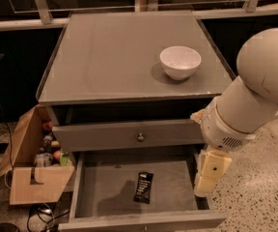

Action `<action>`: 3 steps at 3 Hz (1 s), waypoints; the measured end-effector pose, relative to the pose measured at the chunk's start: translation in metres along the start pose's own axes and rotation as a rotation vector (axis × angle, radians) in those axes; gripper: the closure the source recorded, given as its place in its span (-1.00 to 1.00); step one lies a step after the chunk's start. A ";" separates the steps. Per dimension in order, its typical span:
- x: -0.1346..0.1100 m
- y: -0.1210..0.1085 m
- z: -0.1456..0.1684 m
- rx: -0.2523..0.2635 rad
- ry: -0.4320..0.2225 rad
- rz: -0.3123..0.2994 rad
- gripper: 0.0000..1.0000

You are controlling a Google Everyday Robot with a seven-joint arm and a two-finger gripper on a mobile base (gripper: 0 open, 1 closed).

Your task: Pick rxbar chocolate from middle drawer and place on counter

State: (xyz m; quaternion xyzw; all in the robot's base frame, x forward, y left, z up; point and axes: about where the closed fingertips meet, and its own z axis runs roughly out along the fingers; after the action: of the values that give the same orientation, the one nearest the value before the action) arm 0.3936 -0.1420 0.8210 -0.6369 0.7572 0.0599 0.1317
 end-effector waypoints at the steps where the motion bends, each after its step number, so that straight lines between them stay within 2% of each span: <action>1: 0.001 0.001 0.036 -0.042 -0.019 0.010 -1.00; 2: 0.017 -0.011 0.101 -0.089 -0.026 0.052 -1.00; 3: 0.017 -0.011 0.102 -0.091 -0.027 0.053 -1.00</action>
Offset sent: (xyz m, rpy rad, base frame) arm 0.0314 0.0138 -0.1176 0.0747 0.0886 0.0030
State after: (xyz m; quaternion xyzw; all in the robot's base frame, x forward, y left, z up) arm 0.4147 -0.1338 0.7194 -0.6212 0.7684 0.1063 0.1113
